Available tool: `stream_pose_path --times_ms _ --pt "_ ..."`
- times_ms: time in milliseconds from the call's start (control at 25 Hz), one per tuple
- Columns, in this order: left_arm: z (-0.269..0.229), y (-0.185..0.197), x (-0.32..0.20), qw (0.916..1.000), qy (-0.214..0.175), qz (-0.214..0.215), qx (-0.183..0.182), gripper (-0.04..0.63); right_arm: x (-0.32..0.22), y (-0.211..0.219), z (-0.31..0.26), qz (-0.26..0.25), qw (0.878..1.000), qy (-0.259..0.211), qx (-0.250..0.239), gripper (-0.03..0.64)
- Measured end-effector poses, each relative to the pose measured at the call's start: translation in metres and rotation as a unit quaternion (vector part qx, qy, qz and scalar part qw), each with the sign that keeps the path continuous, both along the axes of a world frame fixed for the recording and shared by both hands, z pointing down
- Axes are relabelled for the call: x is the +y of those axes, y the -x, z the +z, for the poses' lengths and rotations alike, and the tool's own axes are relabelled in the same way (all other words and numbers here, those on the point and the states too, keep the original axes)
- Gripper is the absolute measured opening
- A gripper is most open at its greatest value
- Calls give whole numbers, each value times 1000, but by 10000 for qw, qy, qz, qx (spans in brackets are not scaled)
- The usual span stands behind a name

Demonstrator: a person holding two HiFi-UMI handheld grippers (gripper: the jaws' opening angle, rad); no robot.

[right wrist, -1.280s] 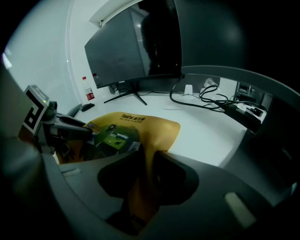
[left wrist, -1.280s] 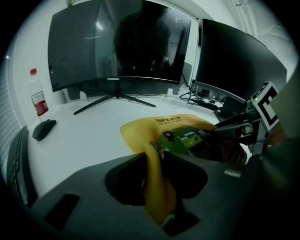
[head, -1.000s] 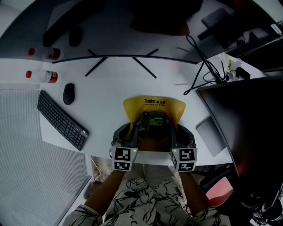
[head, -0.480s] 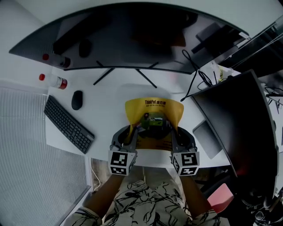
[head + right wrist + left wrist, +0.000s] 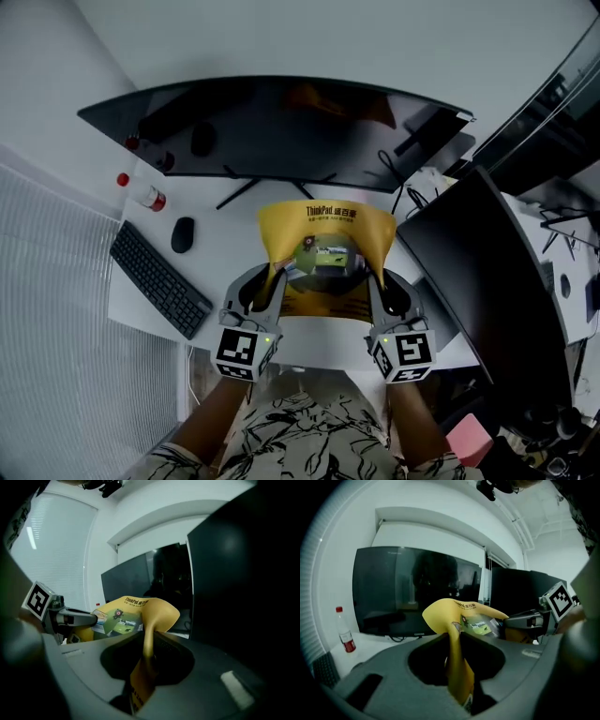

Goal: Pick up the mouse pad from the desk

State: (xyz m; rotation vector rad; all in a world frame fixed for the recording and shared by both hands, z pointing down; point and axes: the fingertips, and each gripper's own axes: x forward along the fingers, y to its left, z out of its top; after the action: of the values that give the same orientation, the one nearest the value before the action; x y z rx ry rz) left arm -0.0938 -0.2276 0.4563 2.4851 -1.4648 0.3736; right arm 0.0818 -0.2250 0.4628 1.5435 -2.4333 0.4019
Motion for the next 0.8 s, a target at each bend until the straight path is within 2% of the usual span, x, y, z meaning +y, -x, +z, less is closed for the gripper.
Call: stream_pose_path --times_ms 360,600,800 --pt "-102 3 -1 9958 -900 87 132 91 1 3 -104 -37 9950 -997 -11 69" --pt "-163 -2 9 9840 -1772 139 124 89 11 0 -155 2 9861 -1663 -26 69" --pt "-192 -2 25 9780 -2072 166 188 89 28 0 -184 11 9798 -1999 -59 69"
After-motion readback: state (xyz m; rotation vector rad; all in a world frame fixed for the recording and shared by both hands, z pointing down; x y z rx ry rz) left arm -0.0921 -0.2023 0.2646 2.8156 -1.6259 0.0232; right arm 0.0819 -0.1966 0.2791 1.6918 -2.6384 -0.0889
